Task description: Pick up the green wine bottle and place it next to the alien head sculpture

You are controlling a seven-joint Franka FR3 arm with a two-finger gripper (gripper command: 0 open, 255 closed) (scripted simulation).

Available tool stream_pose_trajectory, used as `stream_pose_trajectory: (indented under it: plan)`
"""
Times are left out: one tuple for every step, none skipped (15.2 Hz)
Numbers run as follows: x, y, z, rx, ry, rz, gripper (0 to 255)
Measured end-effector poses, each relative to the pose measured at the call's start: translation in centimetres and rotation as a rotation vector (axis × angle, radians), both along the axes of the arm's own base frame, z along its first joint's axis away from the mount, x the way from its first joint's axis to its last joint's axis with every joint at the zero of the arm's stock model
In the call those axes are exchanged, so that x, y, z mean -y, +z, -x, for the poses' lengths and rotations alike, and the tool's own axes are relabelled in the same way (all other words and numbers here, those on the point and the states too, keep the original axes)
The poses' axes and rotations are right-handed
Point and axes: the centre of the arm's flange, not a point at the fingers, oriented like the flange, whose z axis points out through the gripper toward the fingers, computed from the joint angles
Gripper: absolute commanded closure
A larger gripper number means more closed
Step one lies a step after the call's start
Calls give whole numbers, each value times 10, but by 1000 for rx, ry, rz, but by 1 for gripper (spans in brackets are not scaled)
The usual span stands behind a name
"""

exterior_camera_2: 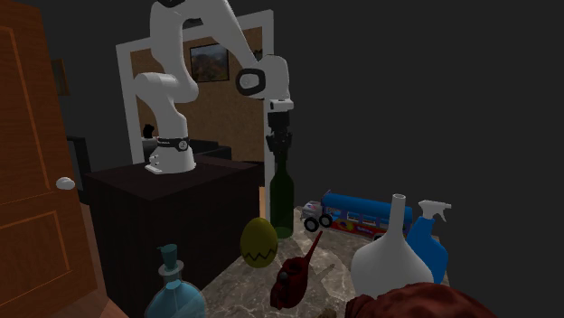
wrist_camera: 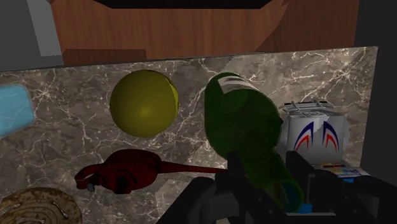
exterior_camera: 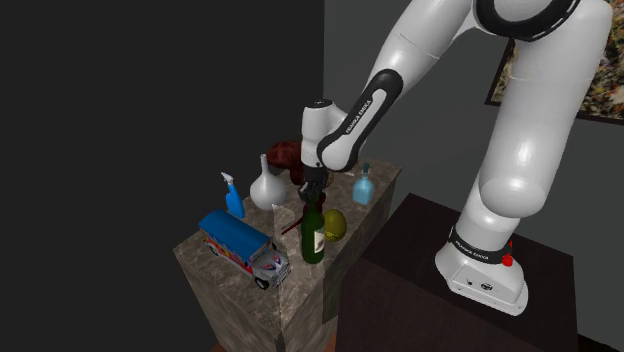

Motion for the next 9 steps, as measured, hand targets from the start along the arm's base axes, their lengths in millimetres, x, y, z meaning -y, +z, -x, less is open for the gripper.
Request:
stream_pose_trajectory:
  plan:
    - [0,5,2,0,0,0,255]
    - [0,10,2,0,0,0,255]
    - [1,15,2,0,0,0,255]
    - [1,21,2,0,0,0,255]
    - [1,27,2,0,0,0,255]
    - [1,32,2,0,0,0,255]
    - [1,36,2,0,0,0,255]
    - [0,42,1,0,0,0,255]
    - [0,48,1,0,0,0,255]
